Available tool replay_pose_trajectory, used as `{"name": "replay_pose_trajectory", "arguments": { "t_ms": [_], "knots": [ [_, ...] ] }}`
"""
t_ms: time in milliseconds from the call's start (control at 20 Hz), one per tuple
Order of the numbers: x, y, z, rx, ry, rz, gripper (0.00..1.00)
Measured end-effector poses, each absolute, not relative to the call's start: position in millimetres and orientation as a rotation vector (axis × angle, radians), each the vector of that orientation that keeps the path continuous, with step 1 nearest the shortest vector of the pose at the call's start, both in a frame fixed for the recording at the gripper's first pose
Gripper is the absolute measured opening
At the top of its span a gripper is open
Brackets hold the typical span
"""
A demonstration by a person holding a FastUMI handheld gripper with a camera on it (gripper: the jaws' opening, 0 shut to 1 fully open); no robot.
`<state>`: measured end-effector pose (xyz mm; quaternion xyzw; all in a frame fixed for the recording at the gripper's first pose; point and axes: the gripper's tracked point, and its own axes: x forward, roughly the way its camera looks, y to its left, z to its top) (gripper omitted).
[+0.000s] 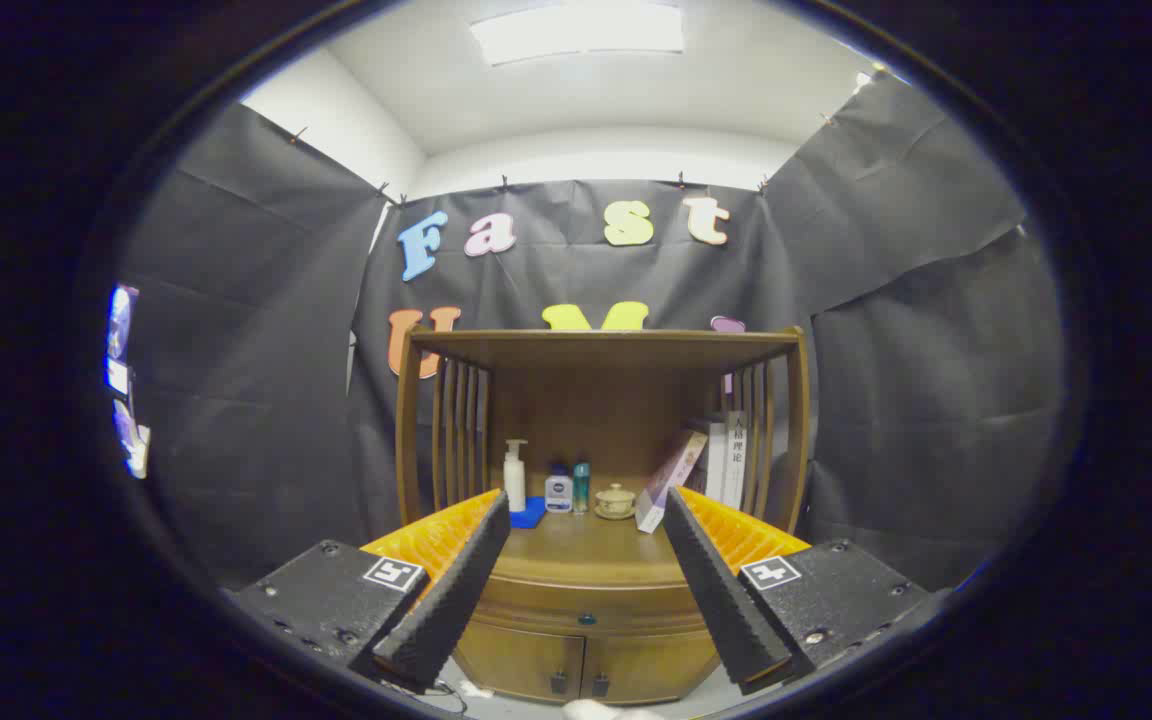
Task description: Pull open the drawer, take out the items inside it, and place them on the countertop above the cabinet.
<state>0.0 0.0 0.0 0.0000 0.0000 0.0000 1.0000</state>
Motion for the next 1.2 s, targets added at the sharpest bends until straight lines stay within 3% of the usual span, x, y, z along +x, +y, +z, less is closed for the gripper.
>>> {"name": "replay_pose_trajectory", "arguments": {
  "t_ms": [1200],
  "knots": [
    [27,-1,-22,0.009,0.049,-0.040,1.00]
  ]
}}
